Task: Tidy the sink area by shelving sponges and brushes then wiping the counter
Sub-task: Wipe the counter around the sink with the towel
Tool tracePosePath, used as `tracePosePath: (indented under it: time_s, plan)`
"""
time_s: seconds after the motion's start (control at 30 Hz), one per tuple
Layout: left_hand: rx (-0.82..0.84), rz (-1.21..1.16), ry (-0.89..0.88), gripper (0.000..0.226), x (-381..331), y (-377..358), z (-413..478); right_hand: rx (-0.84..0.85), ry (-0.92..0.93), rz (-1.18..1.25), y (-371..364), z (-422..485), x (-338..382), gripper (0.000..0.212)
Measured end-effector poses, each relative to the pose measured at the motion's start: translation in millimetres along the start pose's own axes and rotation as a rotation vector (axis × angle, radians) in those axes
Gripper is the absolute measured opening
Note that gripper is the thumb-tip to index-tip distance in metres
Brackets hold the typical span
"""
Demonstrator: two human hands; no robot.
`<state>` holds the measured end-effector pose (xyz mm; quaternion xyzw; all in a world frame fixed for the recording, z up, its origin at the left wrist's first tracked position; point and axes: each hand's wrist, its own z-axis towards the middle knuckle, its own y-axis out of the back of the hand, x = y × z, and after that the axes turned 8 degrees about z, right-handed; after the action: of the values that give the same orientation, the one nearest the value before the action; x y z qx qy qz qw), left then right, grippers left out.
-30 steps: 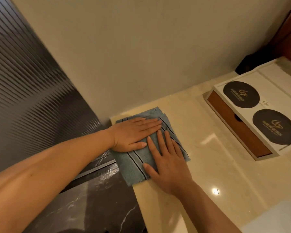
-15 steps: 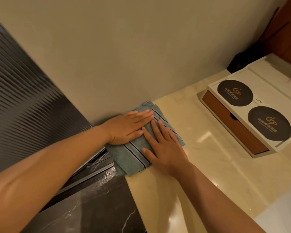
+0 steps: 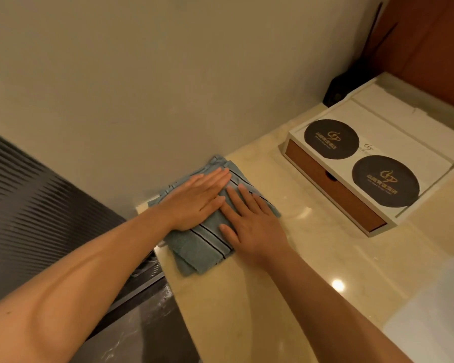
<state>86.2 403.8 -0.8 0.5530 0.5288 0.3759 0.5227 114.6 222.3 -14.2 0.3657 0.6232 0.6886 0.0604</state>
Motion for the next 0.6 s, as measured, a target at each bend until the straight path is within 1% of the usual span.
tracePosePath:
  time_s: [0.13, 0.2, 0.3, 0.37, 0.43, 0.53, 0.6]
  plan:
    - [0.003, 0.005, 0.006, 0.059, -20, 2, 41, -0.043, -0.063, -0.057, 15, -5, -32, 0.068]
    - [-0.014, 0.021, -0.005, 0.055, -29, 2, 60, -0.038, -0.079, -0.07, 26, -6, -47, 0.069]
    - [-0.064, 0.084, -0.012, 0.053, -35, 0, 78, -0.028, -0.11, -0.042, 36, -6, -63, 0.062]
    - [-0.091, 0.118, -0.012, 0.058, -36, -1, 87, -0.051, -0.134, -0.008, 38, -5, -69, 0.061]
    - [-0.08, 0.111, -0.011, 0.062, -39, -2, 89, -0.042, -0.144, 0.006, 38, -5, -71, 0.061]
    - [-0.052, 0.104, 0.036, 0.056, -46, -2, 89, -0.019, -0.161, 0.001, 40, -7, -69, 0.058]
    - [-0.053, 0.122, 0.057, 0.056, -55, -3, 85, -0.008, -0.192, 0.007, 43, -13, -66, 0.055]
